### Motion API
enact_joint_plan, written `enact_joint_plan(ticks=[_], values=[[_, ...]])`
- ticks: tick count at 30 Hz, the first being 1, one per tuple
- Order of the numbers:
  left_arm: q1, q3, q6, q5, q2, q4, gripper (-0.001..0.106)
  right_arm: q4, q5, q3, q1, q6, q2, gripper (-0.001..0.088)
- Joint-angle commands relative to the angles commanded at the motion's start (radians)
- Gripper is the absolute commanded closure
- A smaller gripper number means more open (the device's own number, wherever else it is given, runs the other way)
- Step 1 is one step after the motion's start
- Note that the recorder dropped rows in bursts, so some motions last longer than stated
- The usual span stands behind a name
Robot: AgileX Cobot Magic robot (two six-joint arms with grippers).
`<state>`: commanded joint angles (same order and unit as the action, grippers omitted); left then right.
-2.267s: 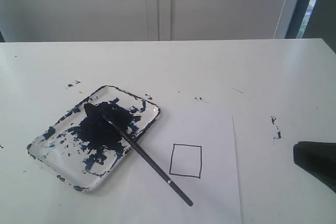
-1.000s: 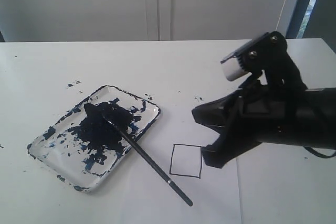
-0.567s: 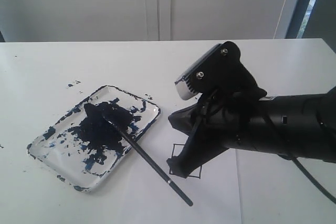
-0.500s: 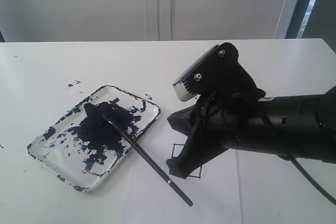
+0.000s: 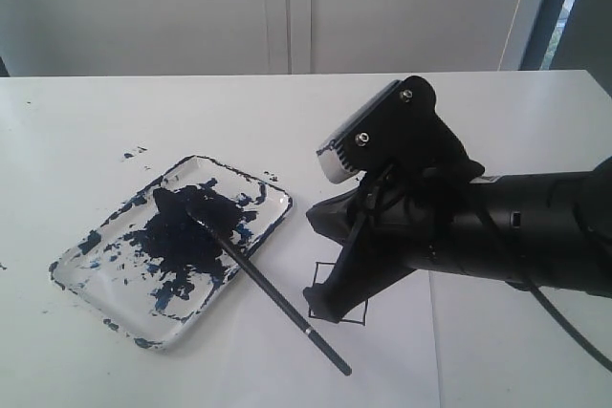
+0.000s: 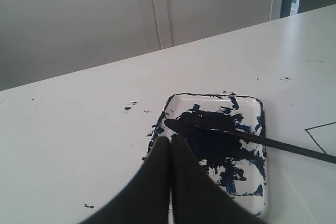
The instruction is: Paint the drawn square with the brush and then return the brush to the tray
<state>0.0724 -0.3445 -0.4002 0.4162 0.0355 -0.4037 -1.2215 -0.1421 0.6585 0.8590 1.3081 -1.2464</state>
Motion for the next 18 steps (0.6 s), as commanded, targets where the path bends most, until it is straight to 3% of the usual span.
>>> enact_joint_plan(ticks=[5,7,11,13,18], values=[[0.000,0.000,0.000,0.000,0.000,0.000,0.105,0.000,-0.031,0.039,0.000,-0.059,0.067,0.0868],[0.000,0.000,0.000,0.000,0.000,0.000,0.105,0.103,-0.054,0.039,0.000,-0.122,0.092,0.0868],[0.000,0.000,0.000,0.000,0.000,0.000,0.105,0.616,-0.055,0.039,0.002,-0.772,0.101,0.0868],[0.000,0.000,0.000,0.000,0.000,0.000,0.105,0.748,-0.086,0.039,0.001,-1.016,0.101,0.0868],[0.000,0.000,0.000,0.000,0.000,0.000,0.105,0.752,-0.152,0.039,0.067,-0.994,0.068,0.0868]])
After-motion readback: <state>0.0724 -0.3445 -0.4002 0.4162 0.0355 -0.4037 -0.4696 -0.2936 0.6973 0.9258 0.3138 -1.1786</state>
